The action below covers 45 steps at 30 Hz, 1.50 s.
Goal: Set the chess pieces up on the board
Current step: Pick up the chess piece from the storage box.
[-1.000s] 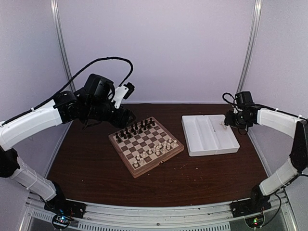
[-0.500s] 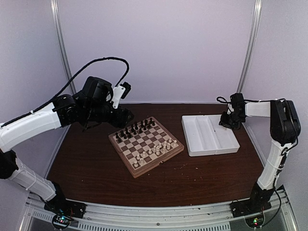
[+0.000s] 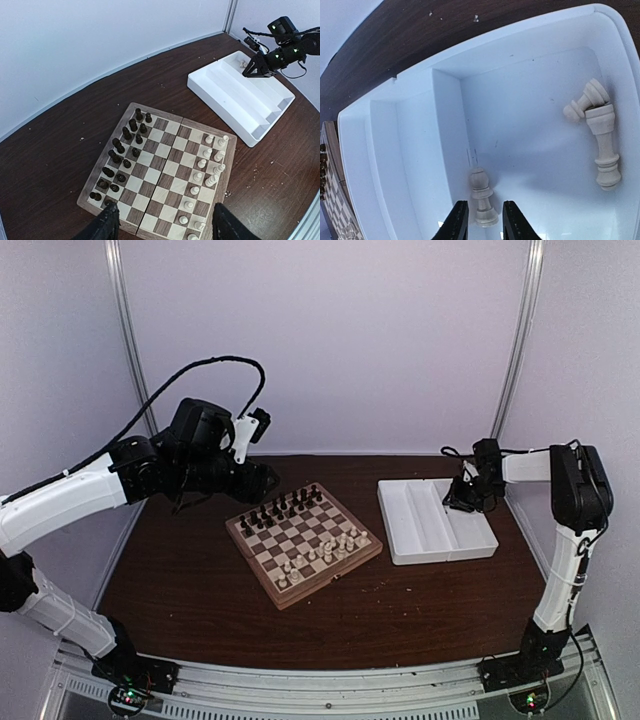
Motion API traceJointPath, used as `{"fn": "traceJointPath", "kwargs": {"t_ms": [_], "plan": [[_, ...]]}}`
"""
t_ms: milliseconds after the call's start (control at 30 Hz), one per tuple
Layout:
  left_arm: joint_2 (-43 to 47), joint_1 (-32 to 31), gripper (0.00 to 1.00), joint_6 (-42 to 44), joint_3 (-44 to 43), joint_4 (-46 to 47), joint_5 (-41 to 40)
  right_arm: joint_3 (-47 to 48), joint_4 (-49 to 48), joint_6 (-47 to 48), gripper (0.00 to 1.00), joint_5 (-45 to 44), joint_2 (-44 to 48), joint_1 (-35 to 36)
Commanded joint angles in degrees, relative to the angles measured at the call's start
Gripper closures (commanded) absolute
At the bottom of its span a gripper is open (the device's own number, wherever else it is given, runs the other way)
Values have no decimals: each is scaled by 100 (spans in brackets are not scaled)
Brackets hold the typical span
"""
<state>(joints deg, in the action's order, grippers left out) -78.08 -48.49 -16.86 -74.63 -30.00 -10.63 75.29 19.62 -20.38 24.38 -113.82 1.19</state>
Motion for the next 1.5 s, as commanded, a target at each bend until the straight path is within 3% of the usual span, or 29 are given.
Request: {"fn": "traceJointPath", "kwargs": {"t_ms": [0,267,467,567,833,967,1233,1467], "plan": [[3,-11,36,-115,-69,243,101,210,124,157,73,282,-138,-25],[-94,-11,36,-151,-78,245,185,670,1055,480,71,6,-568,-30],[-134,-11,36,-161,-63,250,240,635,1204,608,72,-27,-525,-27],[-79,-11,36,-142,2,257,233,719,1530,770,72,-505,-462,-6],[11,-11,36,-126,141,288,187,771,1699,889,90,-1035,-332,0],[62,-11,36,-120,183,281,152,685,1621,881,90,-1045,-148,5],[-37,-11,36,-155,205,359,321,-590,-88,922,89,-127,1529,39],[-59,-11,37,-300,321,637,675,-2195,-2684,909,88,1189,3150,384]]}}
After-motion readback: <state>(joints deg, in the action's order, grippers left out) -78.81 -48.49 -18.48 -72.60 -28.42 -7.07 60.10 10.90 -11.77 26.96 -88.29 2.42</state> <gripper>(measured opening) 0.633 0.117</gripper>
